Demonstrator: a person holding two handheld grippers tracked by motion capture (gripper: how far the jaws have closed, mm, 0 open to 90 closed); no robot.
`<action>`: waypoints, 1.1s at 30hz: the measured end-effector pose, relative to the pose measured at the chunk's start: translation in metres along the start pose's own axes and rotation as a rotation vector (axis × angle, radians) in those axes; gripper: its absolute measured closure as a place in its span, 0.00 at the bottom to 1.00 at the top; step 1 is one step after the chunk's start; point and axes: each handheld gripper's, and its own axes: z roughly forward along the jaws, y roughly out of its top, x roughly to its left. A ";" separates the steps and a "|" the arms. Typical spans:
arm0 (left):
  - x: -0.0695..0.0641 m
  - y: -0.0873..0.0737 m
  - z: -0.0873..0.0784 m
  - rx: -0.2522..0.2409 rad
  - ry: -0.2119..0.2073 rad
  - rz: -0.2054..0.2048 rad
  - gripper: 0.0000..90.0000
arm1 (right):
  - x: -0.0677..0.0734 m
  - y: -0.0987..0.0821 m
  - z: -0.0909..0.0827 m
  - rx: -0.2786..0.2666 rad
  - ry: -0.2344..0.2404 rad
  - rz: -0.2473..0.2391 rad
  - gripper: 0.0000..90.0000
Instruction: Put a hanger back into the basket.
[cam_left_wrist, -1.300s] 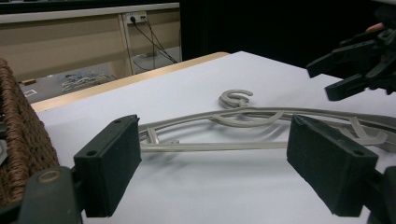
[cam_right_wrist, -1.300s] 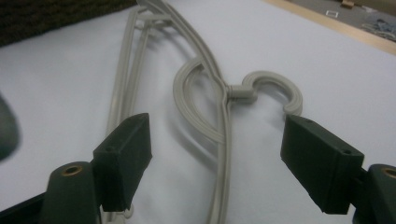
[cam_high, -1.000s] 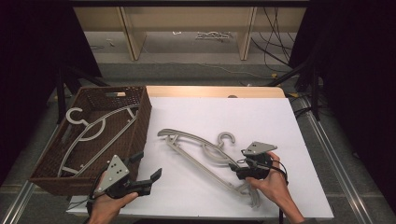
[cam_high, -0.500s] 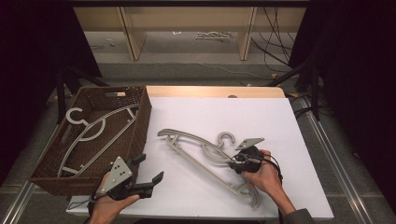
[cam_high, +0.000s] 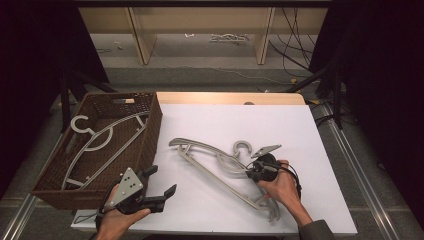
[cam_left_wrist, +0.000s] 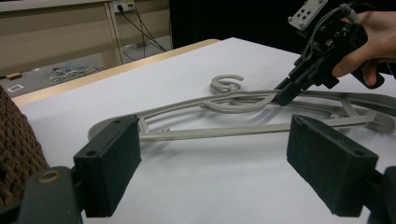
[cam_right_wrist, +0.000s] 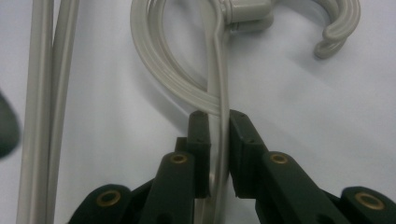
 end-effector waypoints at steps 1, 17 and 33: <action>0.000 0.000 0.000 0.003 -0.001 -0.007 0.19 | 0.000 0.000 0.000 -0.005 -0.001 0.000 0.90; 0.000 0.001 0.000 0.010 0.004 0.001 0.20 | 0.002 0.008 -0.031 -0.094 -0.018 -0.070 0.91; -0.008 0.031 0.042 0.130 -0.006 0.044 0.22 | 0.013 0.004 -0.054 -0.163 -0.011 -0.306 0.91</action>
